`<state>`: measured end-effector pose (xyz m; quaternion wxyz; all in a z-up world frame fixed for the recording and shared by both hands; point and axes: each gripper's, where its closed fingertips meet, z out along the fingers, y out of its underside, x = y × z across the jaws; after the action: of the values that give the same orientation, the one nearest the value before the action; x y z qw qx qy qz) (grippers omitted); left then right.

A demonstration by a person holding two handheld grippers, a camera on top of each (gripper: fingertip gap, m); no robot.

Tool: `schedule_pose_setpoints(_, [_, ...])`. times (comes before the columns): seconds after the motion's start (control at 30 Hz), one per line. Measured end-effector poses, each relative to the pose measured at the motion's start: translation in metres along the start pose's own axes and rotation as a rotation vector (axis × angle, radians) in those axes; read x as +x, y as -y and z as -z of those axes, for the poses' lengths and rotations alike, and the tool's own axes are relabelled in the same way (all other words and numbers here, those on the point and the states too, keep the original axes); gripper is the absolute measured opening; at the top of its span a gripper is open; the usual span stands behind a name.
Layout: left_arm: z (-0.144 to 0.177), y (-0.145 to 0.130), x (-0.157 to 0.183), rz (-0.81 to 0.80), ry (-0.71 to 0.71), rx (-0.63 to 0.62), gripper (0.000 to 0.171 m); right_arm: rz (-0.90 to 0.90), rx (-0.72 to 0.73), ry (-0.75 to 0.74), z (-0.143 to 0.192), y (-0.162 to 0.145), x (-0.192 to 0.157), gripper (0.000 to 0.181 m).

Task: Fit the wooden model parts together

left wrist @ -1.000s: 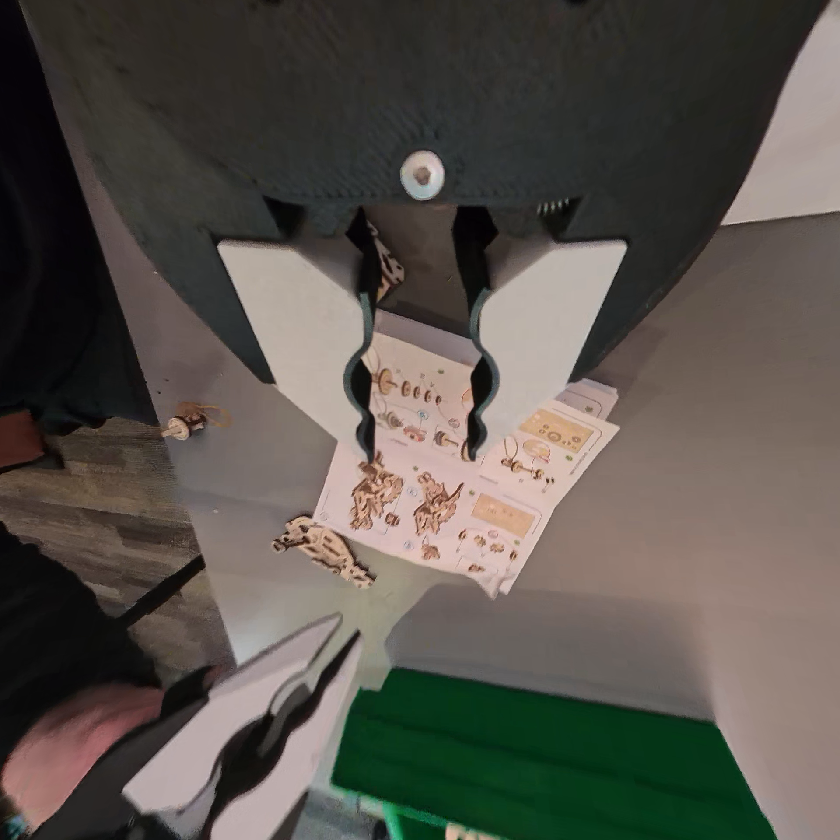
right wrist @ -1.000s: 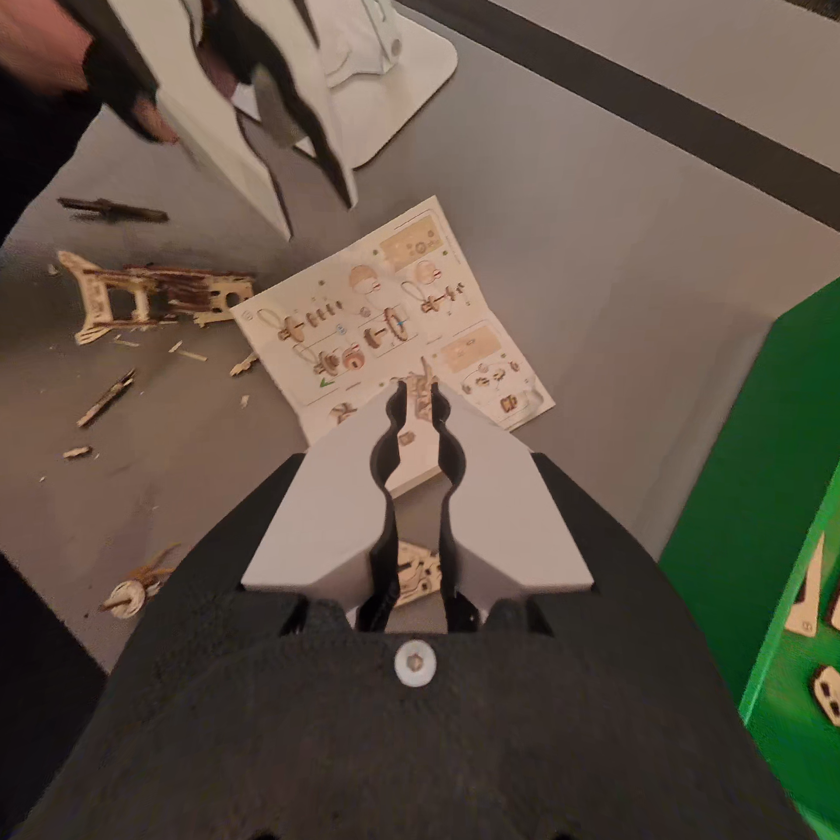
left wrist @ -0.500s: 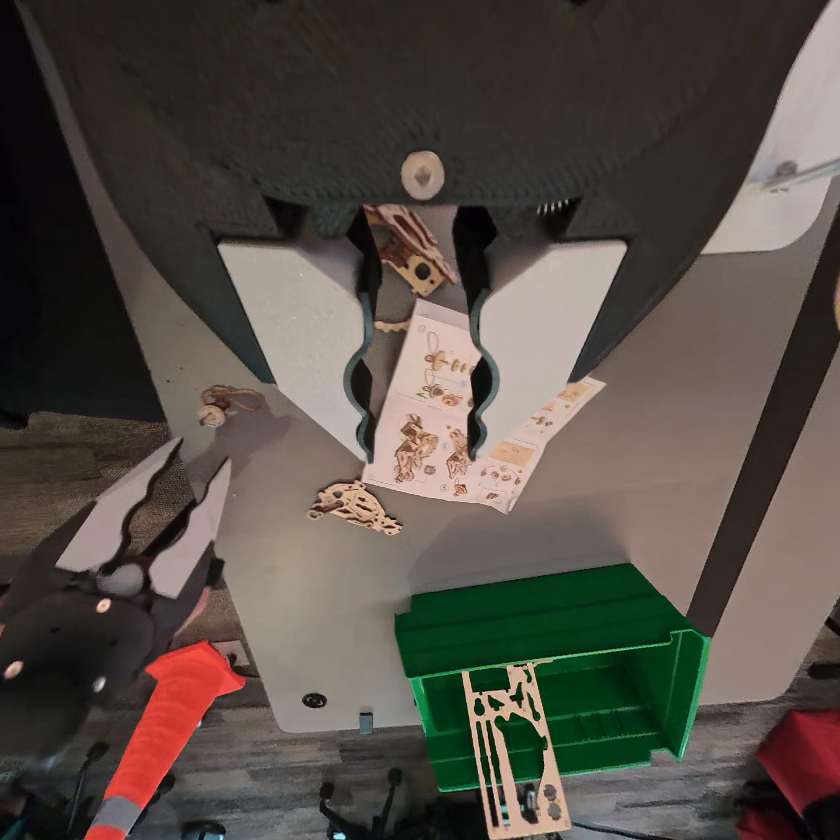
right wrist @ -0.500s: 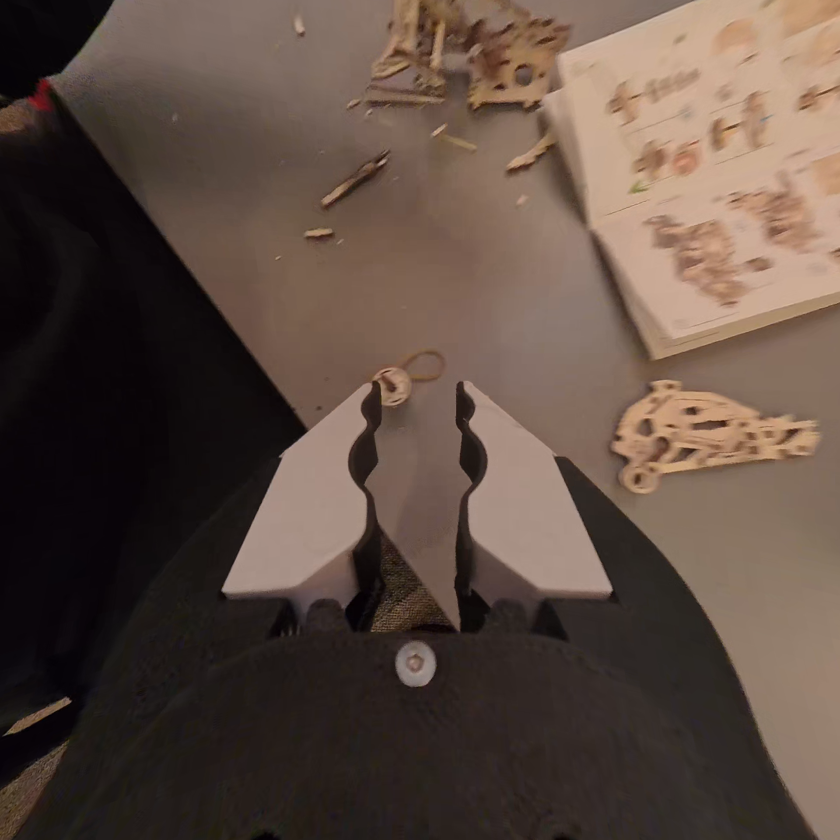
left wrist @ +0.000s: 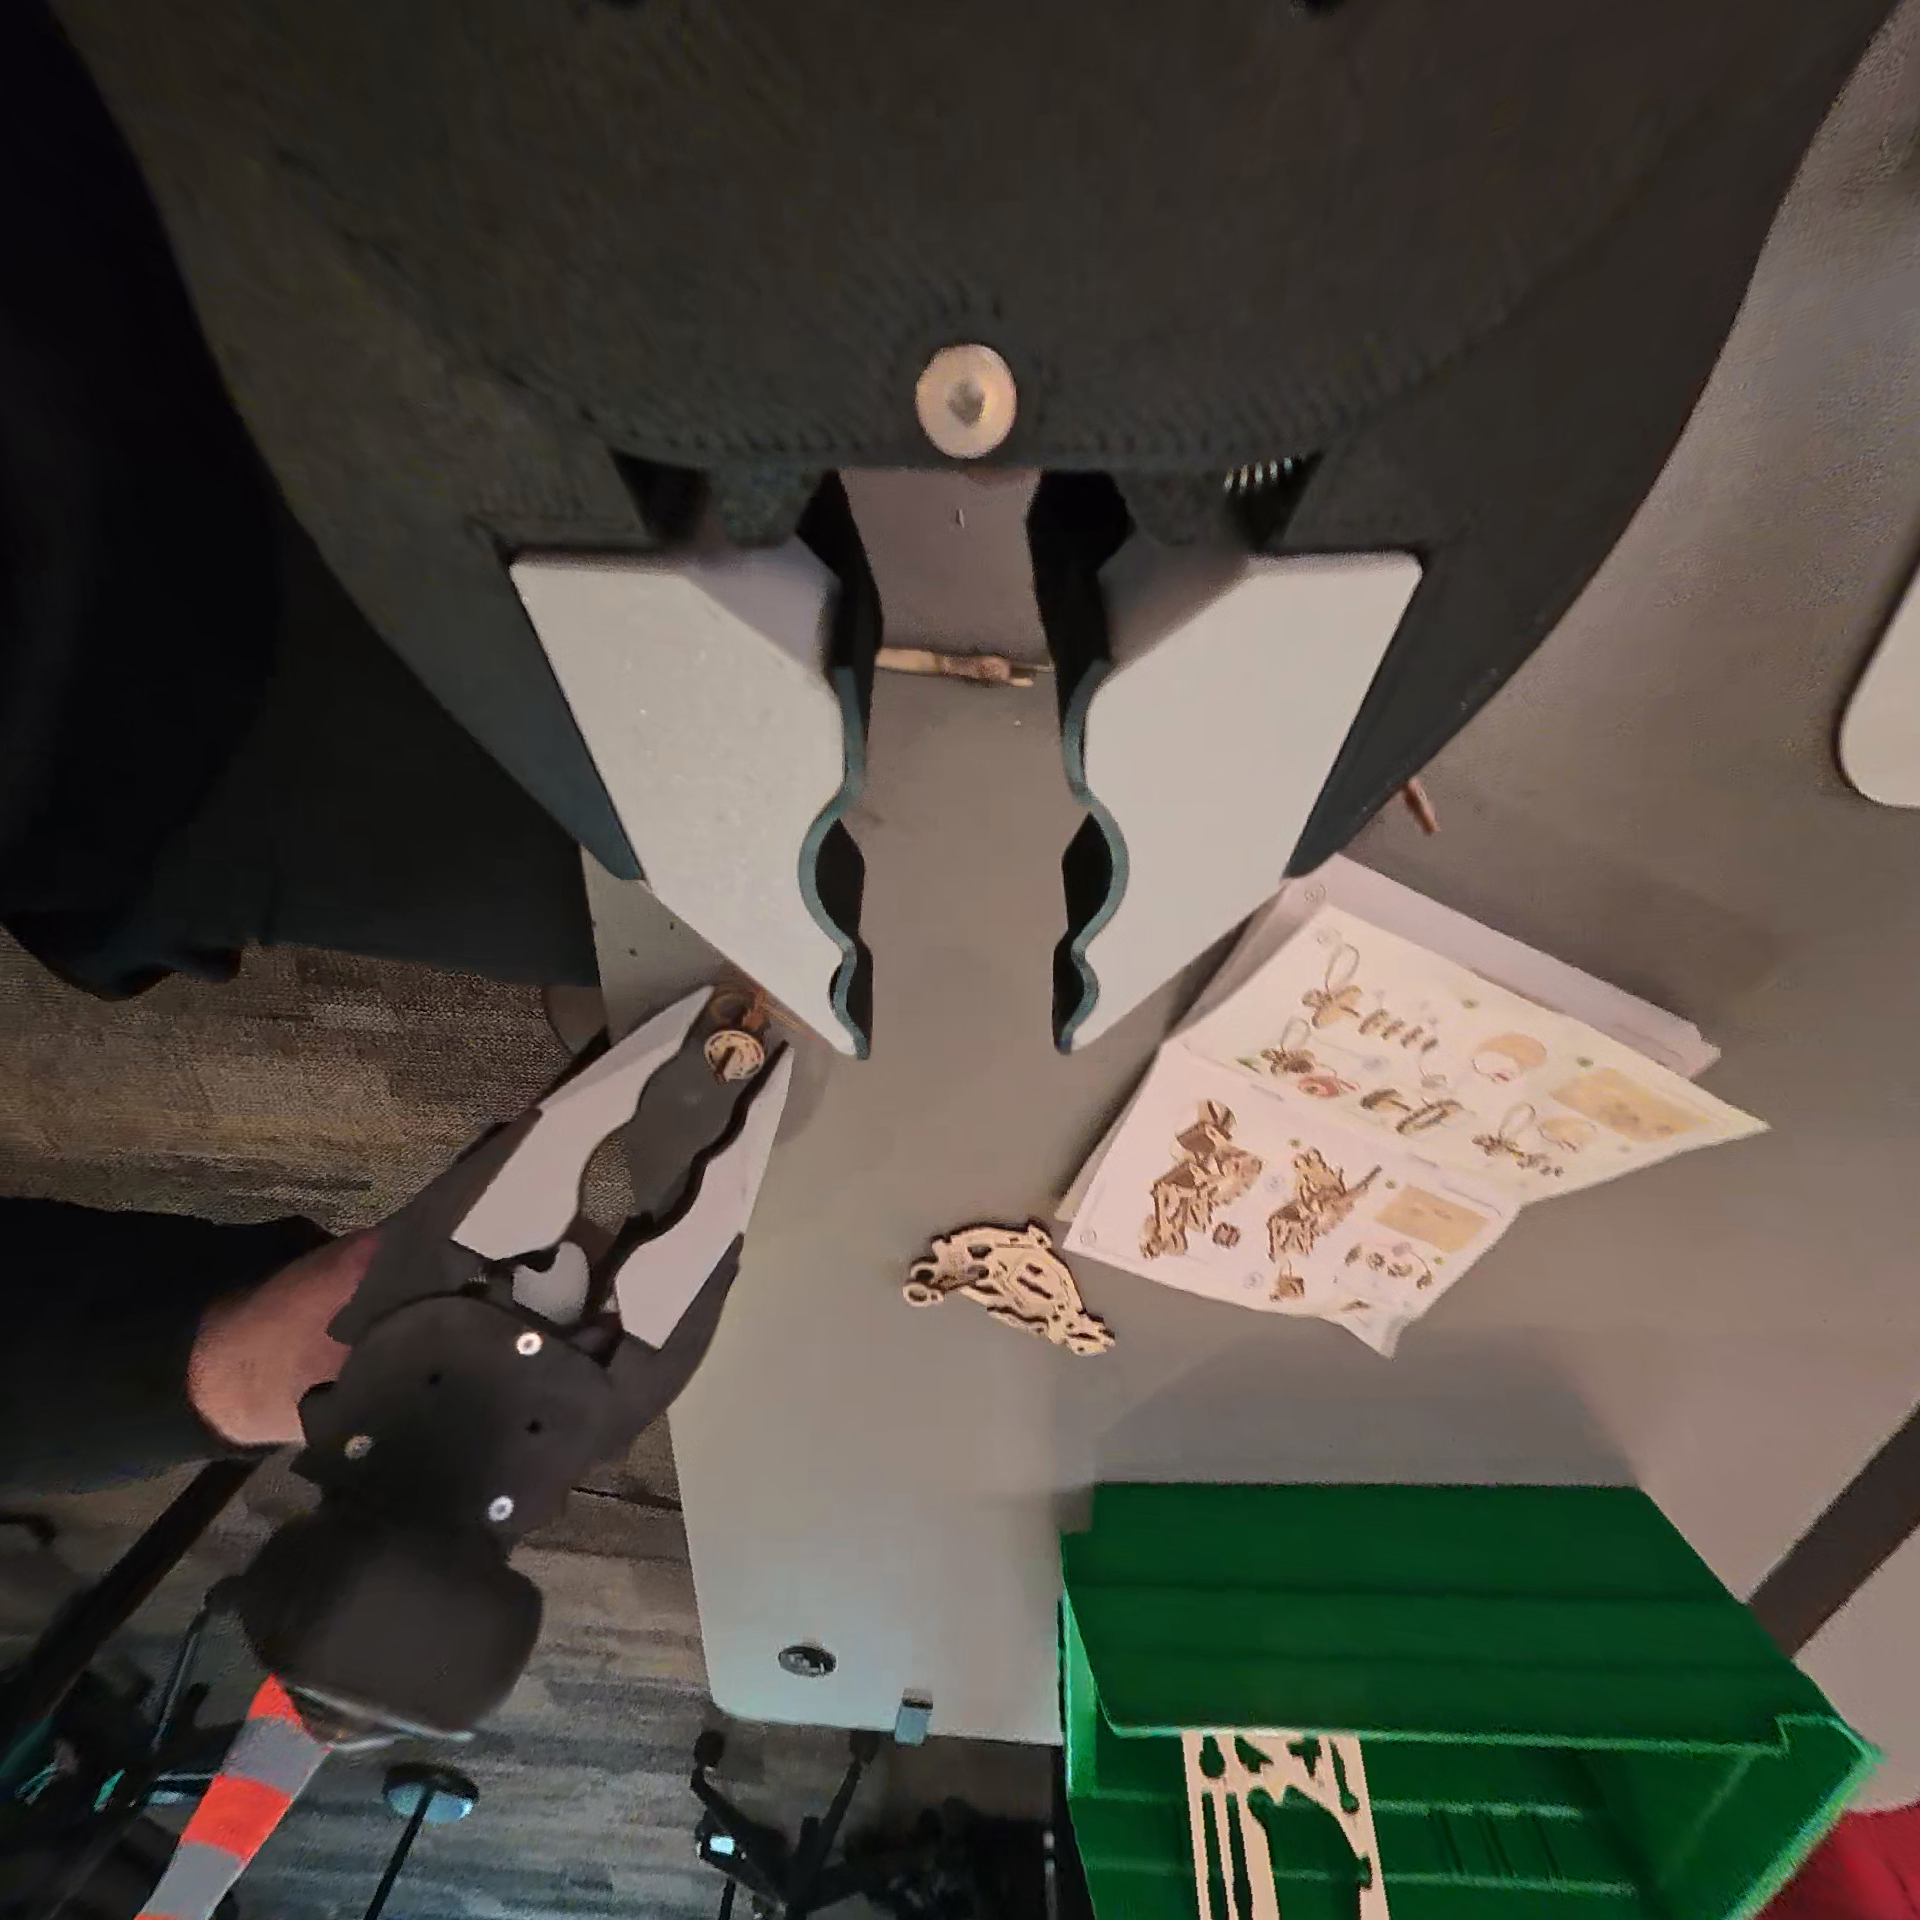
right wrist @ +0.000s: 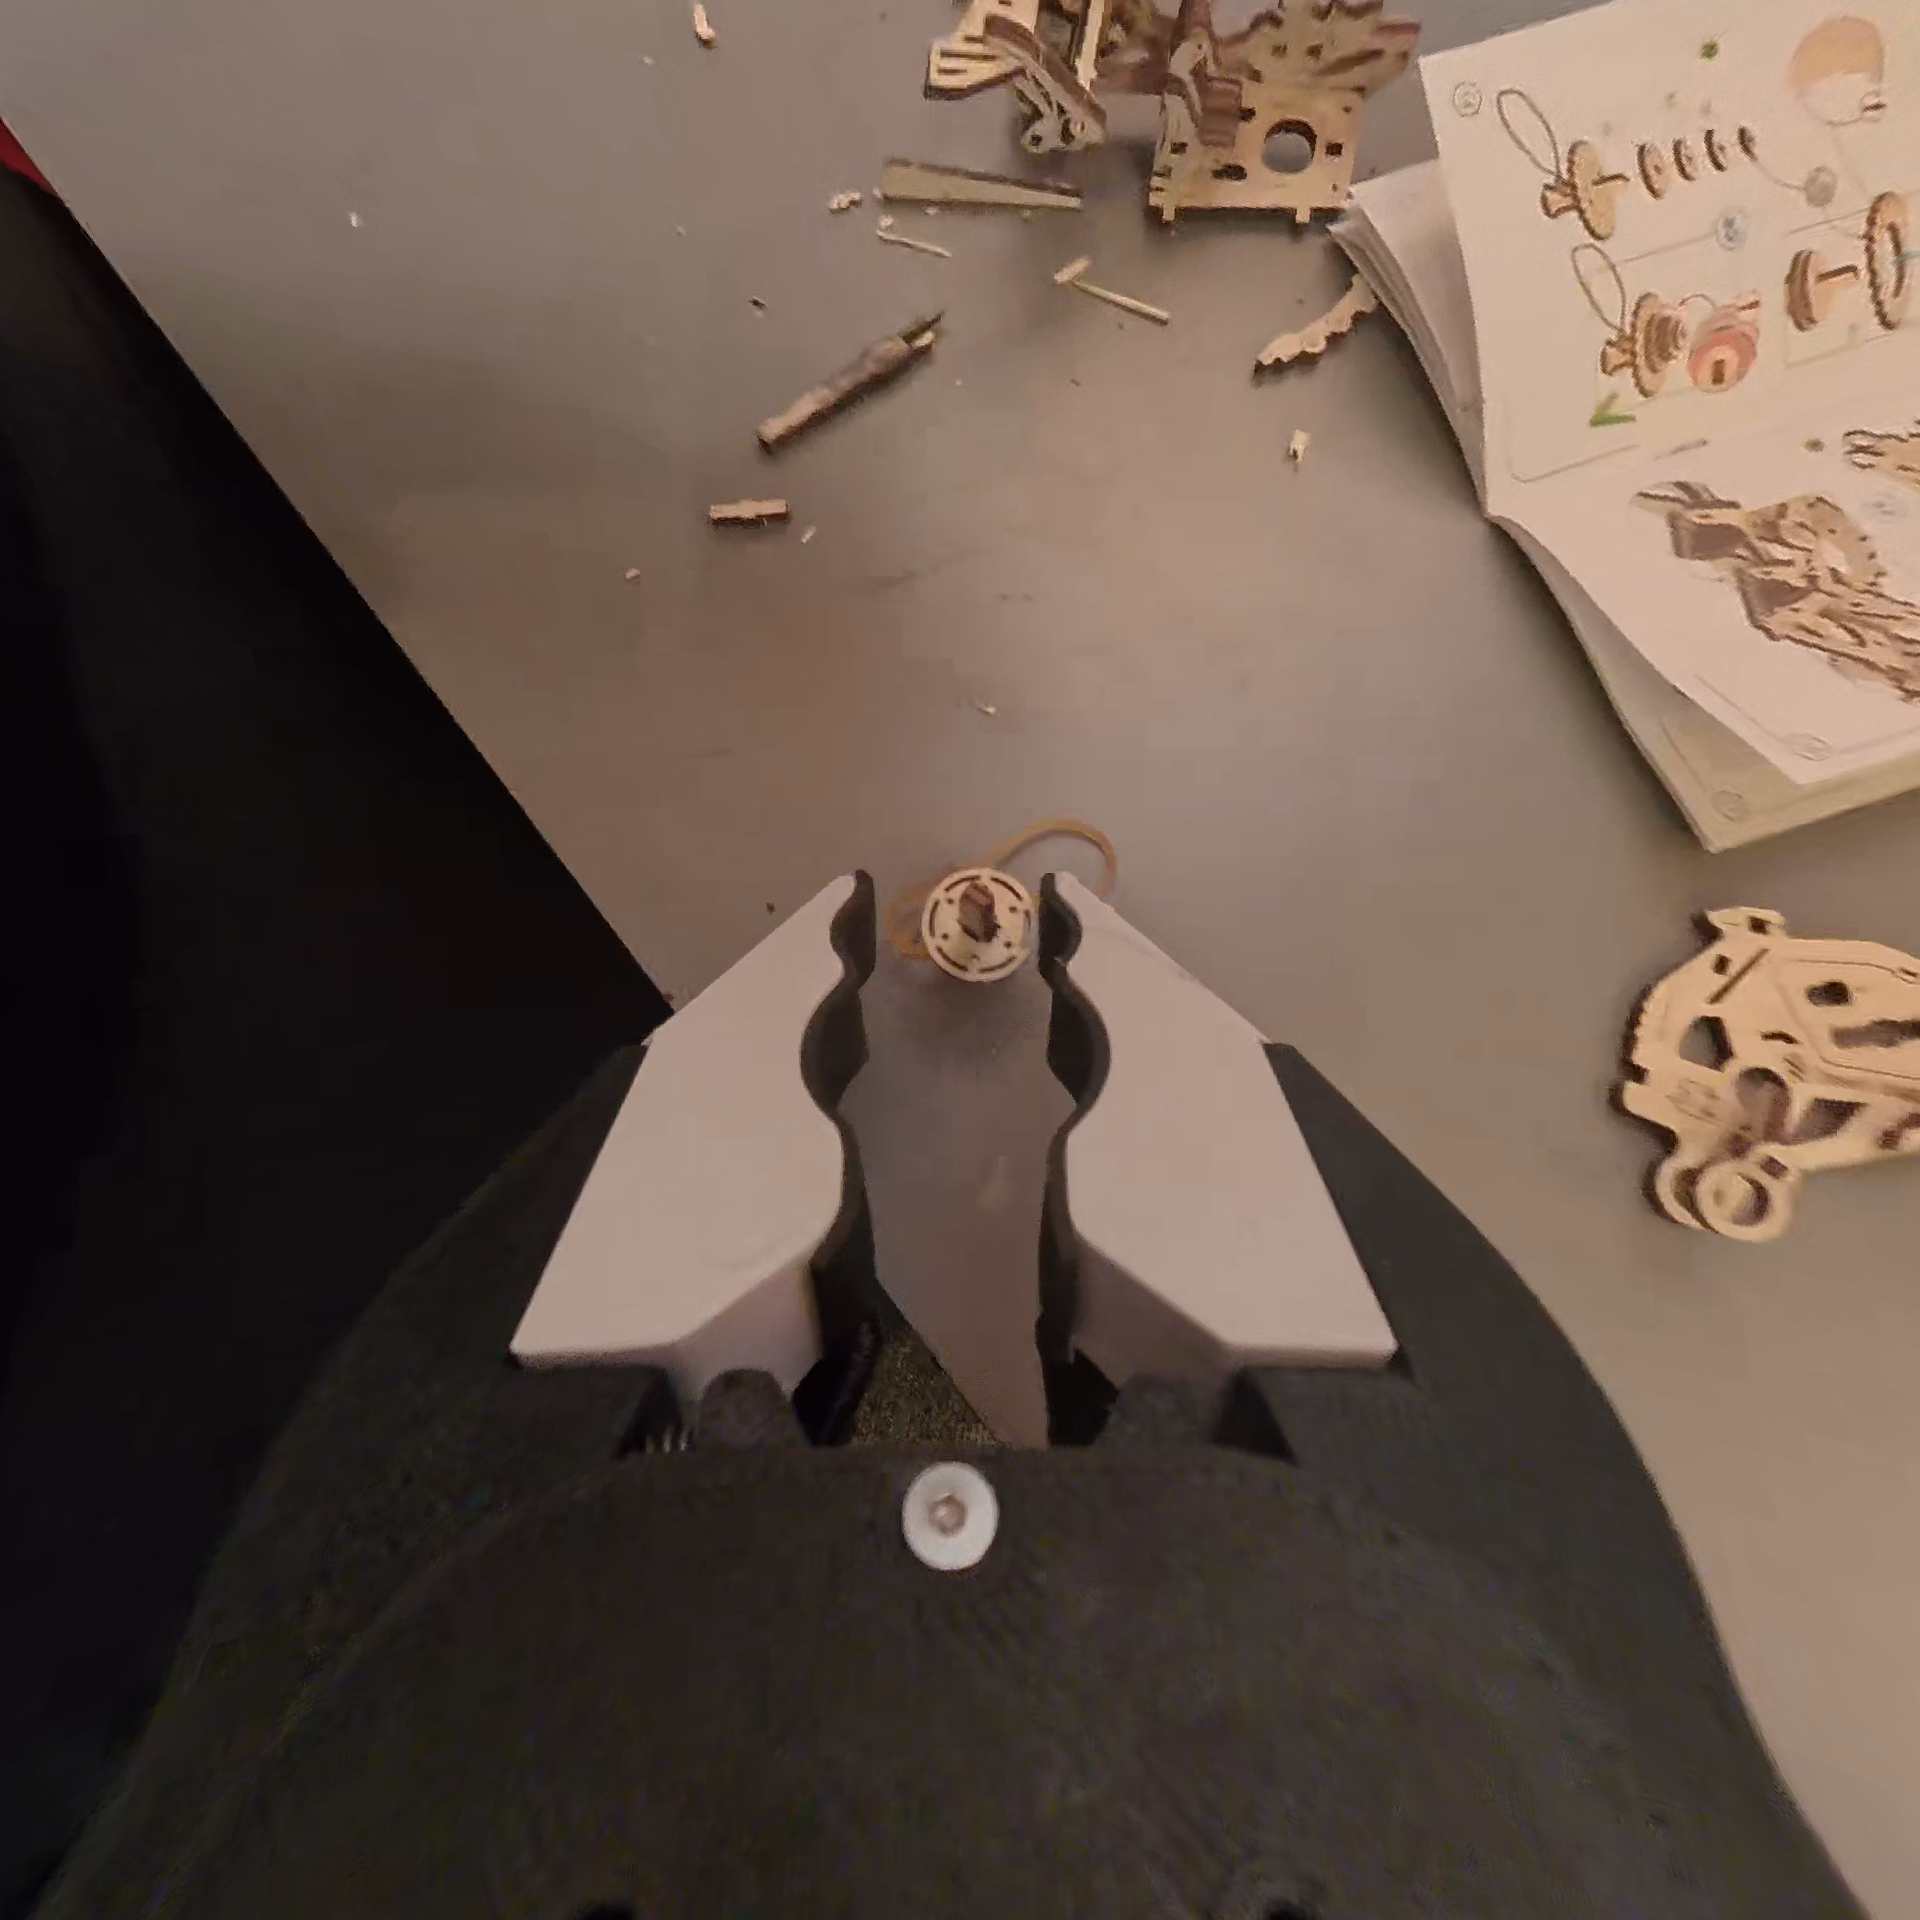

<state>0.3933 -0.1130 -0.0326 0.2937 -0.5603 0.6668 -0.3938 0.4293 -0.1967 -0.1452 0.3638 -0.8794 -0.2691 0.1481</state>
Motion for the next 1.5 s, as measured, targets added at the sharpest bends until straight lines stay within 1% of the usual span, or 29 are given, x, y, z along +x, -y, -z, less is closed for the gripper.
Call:
schedule_pose_setpoints(0.1, [0.005,-0.010,0.005,0.024,0.021,-0.001,0.032,0.007,0.000,0.004,-0.007,-0.001,-0.001,0.020])
schedule_pose_setpoints(0.23, [0.015,-0.020,0.008,0.058,0.059,0.016,0.030,0.007,0.026,-0.008,-0.013,0.003,0.002,0.019])
schedule_pose_setpoints(0.33, [0.023,-0.029,0.009,0.086,0.091,0.019,0.029,0.025,0.020,-0.020,-0.022,0.006,0.008,0.019])
schedule_pose_setpoints(0.43, [0.039,-0.042,-0.001,0.117,0.181,-0.004,0.030,0.018,0.009,-0.024,-0.029,0.012,0.016,0.019])
schedule_pose_setpoints(0.5, [0.053,-0.055,-0.013,0.146,0.258,-0.030,0.035,0.026,0.002,-0.027,-0.032,0.015,0.021,0.020])
schedule_pose_setpoints(0.6, [0.077,-0.084,-0.031,0.158,0.382,-0.115,0.043,0.007,-0.004,-0.003,-0.034,0.017,0.022,0.035])
schedule_pose_setpoints(0.73, [0.124,-0.113,-0.039,0.195,0.500,-0.184,0.044,0.017,0.001,0.013,-0.033,0.017,0.019,0.048])
schedule_pose_setpoints(0.83, [0.163,-0.128,-0.043,0.242,0.587,-0.201,0.045,-0.002,0.029,0.013,-0.027,0.018,0.019,0.054])
schedule_pose_setpoints(0.93, [0.195,-0.139,-0.042,0.280,0.650,-0.200,0.045,-0.003,0.036,0.001,-0.018,0.018,0.020,0.054])
schedule_pose_setpoints(1.0, [0.213,-0.151,-0.039,0.295,0.686,-0.236,0.045,0.018,0.034,-0.005,-0.014,0.017,0.019,0.046])
schedule_pose_setpoints(1.03, [0.219,-0.156,-0.036,0.306,0.697,-0.247,0.045,0.026,0.025,-0.008,-0.013,0.016,0.019,0.040])
schedule_pose_setpoints(1.1, [0.226,-0.160,-0.028,0.330,0.697,-0.236,0.044,0.031,-0.003,-0.017,-0.014,0.012,0.020,0.038])
schedule_pose_setpoints(1.17, [0.224,-0.160,-0.019,0.335,0.682,-0.216,0.043,0.019,-0.022,-0.032,-0.013,0.009,0.022,0.038])
schedule_pose_setpoints(1.23, [0.215,-0.161,-0.013,0.338,0.666,-0.215,0.043,0.010,-0.023,-0.027,-0.013,0.011,0.021,0.033])
schedule_pose_setpoints(1.27, [0.208,-0.158,-0.010,0.333,0.653,-0.205,0.042,0.009,-0.040,-0.025,-0.014,0.009,0.020,0.028])
schedule_pose_setpoints(1.3, [0.197,-0.152,-0.005,0.325,0.622,-0.180,0.040,0.011,-0.066,-0.022,-0.015,0.006,0.019,0.019])
schedule_pose_setpoints(1.37, [0.163,-0.135,0.009,0.318,0.514,-0.127,0.039,0.010,-0.083,-0.033,-0.017,0.005,0.020,0.015])
schedule_pose_setpoints(1.43, [0.121,-0.117,0.023,0.278,0.415,-0.103,0.037,0.010,-0.071,-0.028,-0.017,0.006,0.019,0.012])
schedule_pose_setpoints(1.5, [0.075,-0.098,0.038,0.244,0.292,-0.084,0.036,0.005,-0.002,0.003,-0.016,0.015,0.014,0.011])
